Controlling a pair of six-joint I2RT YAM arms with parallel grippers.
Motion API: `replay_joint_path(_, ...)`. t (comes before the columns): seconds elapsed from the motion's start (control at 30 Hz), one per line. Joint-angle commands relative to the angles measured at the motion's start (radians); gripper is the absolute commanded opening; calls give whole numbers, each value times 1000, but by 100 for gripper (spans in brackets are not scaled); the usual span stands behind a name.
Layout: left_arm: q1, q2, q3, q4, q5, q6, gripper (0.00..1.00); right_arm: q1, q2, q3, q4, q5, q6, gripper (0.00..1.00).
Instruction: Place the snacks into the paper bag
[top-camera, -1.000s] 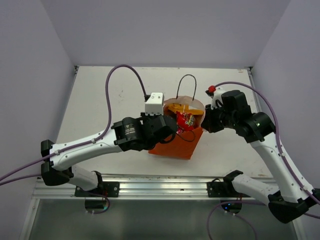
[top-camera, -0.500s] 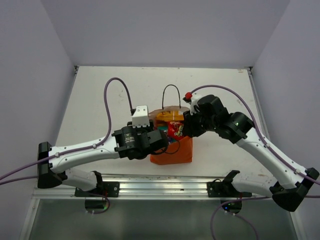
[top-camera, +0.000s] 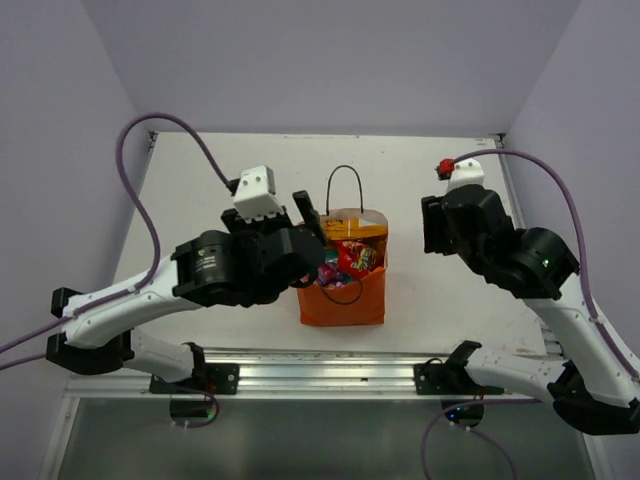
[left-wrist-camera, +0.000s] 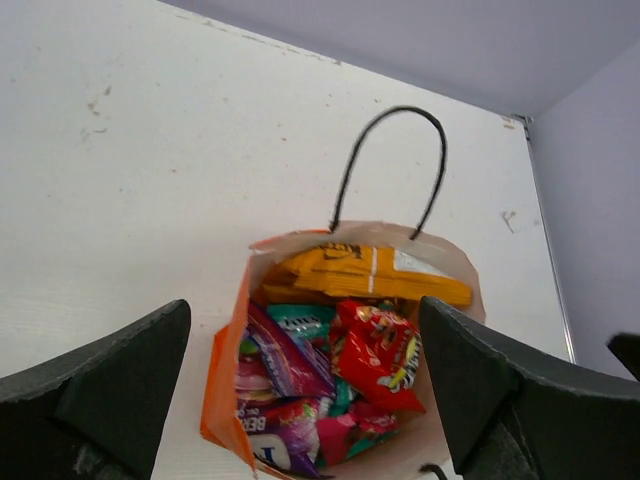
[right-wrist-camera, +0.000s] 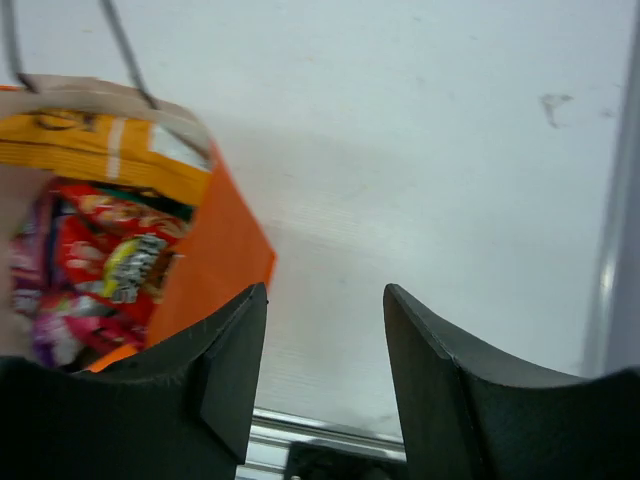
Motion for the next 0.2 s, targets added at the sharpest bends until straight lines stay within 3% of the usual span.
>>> replay_joint_path(0.0,102,-136,-85,38,-25,81,100,1,26,-33,-169,311,41,55)
replay_joint_path(0.03,175,-169,-116,78,-13,121,100,1,31,-46,-177,318,58,53)
replay_joint_path(0.17,228,-280,-199,204,-13,275,100,1,17,-104,-159,333,109,52)
